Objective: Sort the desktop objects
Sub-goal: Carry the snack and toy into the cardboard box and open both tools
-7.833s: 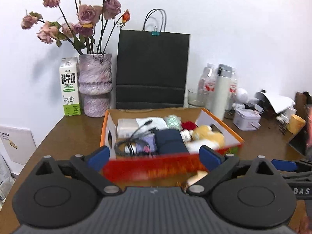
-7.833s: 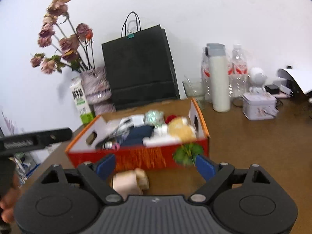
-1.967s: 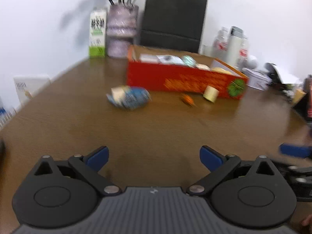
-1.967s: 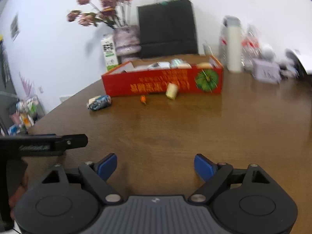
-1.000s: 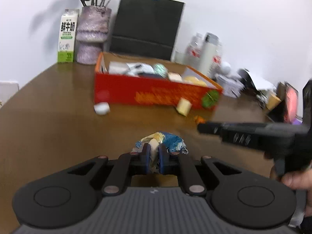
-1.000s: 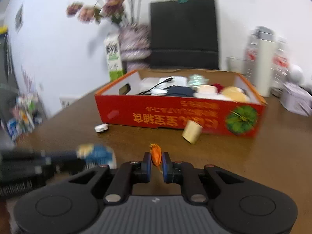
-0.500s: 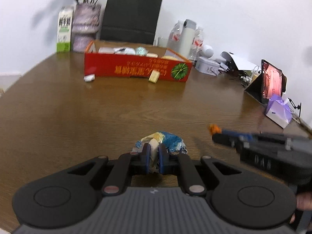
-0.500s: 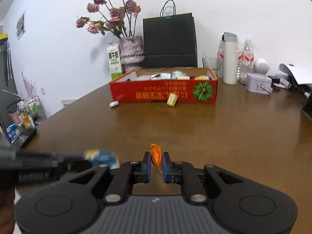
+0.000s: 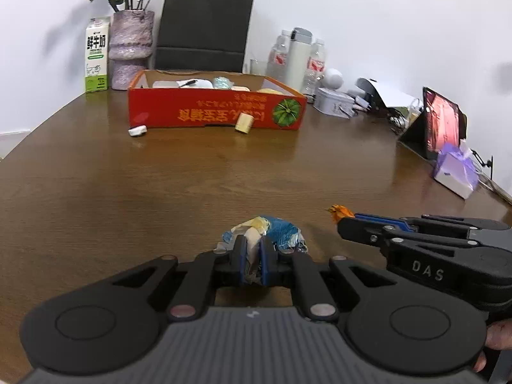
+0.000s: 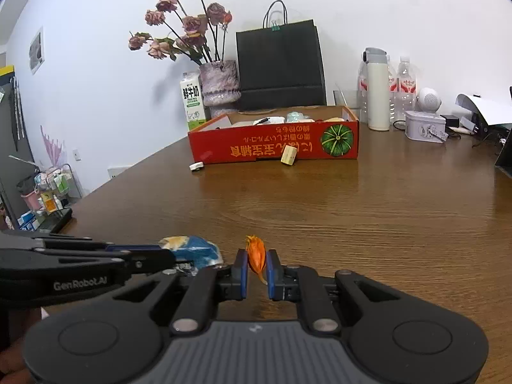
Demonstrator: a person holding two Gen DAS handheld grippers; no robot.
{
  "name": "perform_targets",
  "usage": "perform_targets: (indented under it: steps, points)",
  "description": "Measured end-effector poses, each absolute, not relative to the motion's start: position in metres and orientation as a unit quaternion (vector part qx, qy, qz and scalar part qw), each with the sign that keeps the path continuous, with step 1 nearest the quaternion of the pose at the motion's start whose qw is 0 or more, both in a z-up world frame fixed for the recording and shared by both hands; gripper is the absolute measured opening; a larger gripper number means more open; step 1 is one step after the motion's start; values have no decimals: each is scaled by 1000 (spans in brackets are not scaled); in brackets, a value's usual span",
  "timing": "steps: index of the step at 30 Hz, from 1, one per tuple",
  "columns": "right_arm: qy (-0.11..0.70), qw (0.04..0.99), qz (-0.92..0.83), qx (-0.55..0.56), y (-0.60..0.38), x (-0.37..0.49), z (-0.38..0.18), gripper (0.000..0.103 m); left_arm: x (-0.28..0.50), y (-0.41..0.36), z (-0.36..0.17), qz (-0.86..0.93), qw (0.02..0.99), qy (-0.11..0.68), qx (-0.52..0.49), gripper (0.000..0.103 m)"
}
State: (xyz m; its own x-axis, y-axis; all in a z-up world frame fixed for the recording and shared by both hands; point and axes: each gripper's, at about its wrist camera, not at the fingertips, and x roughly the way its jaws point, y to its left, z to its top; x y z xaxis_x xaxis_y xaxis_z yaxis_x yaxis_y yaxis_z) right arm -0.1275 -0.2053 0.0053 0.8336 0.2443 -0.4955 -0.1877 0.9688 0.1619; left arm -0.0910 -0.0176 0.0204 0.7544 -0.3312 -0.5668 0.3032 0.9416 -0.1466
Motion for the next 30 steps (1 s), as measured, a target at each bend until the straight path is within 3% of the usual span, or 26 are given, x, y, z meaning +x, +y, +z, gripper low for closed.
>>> perform_targets:
  steps: [6,13,21,23,24,25,27,30]
  points:
    - [233,963,125,60,-213,-82,34,11,-39,1,52,-151,950,272,-38,10]
    - [192,969,142,56,-218,41,90,11,75,30,116,-126,965,223,-59,10]
    - [271,946,149,94,-199,199,91,12,221,21,113,-87,948,300,-61,13]
    - [309,932,156,108,-191,227,80,16,236,19,102,-75,946,309,-60,28]
    - [316,928,161,117,-189,236,76,18,239,18,98,-73,946,311,-54,46]
    - [317,926,165,123,-188,239,73,29,239,17,95,-74,948,306,-49,58]
    - [314,928,153,128,-189,241,71,44,231,16,91,-76,951,297,-36,59]
    - [293,938,138,124,-198,231,76,49,218,15,94,-73,955,287,-13,69]
